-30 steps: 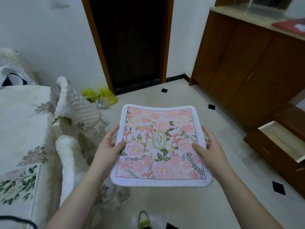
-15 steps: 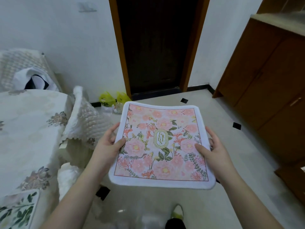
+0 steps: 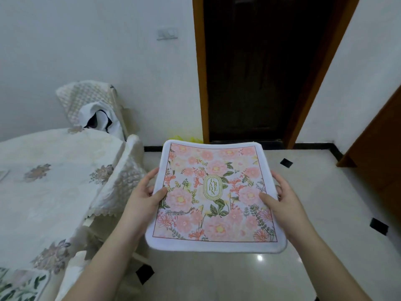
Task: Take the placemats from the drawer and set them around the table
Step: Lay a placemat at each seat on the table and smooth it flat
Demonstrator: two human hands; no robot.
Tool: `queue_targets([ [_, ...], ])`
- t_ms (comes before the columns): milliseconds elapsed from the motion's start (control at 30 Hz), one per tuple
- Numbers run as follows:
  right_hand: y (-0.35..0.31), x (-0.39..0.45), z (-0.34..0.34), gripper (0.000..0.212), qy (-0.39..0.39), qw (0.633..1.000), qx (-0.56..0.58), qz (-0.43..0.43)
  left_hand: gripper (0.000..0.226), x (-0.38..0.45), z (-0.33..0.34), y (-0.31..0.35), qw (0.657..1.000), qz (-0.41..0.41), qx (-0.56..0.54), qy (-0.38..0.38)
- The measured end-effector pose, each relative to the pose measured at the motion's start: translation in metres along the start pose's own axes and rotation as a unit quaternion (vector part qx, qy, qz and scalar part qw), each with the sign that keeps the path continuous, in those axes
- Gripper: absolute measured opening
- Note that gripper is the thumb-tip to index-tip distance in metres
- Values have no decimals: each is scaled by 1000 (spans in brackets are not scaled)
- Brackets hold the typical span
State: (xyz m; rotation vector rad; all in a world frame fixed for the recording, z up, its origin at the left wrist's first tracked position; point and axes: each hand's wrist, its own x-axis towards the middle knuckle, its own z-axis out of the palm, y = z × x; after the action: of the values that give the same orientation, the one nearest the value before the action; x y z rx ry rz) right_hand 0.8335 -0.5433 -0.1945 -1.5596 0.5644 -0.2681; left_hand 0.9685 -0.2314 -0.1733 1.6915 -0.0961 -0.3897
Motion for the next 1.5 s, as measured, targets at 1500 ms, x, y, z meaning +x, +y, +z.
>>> queue_targets([
  [1500, -138, 547, 201, 53, -253, 967, 8, 14, 48, 431, -81, 107, 969, -28, -128, 208],
])
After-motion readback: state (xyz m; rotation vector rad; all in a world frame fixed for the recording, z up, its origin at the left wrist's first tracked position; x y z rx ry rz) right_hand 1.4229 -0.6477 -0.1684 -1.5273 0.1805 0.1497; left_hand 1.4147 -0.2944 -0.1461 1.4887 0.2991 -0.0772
